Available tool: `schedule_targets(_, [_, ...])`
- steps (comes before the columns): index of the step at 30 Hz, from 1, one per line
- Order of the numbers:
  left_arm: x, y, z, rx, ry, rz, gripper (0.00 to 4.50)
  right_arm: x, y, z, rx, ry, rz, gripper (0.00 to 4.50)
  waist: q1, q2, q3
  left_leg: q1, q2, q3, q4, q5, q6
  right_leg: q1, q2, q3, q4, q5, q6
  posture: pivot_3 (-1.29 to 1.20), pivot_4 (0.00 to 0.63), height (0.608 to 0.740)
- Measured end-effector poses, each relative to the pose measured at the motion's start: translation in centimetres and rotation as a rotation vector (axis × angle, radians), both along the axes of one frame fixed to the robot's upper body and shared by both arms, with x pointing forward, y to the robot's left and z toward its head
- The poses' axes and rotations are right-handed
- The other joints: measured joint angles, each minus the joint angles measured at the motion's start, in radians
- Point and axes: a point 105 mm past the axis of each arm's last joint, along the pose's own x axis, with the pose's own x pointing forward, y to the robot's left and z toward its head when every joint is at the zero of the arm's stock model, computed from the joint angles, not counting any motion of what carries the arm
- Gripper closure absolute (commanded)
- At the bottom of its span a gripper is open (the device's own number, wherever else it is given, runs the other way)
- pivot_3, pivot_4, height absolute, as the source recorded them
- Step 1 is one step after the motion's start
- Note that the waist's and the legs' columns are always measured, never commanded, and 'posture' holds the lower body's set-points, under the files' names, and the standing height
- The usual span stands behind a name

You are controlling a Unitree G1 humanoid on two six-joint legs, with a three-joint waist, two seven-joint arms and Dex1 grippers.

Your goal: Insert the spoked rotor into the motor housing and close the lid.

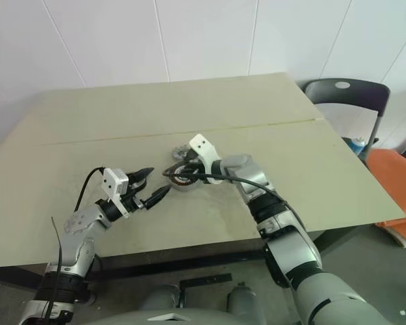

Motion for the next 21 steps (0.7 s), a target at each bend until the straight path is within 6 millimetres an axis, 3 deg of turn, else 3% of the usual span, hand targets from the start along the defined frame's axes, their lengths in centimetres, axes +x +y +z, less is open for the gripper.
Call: schedule_targets(21, [-0.1, 0.0, -0.3, -0.006, 0.01, 0.002, 0.0, 0.5, 0.1, -1.2, -0.013, 0.015, -0.066, 3.83, 0.0, 0.0, 0.0, 0.0, 0.0, 0.0, 0.0, 0.0, 0.0, 0.0, 0.0, 0.0, 0.0, 0.0, 0.0, 0.0, 0.0, 0.74])
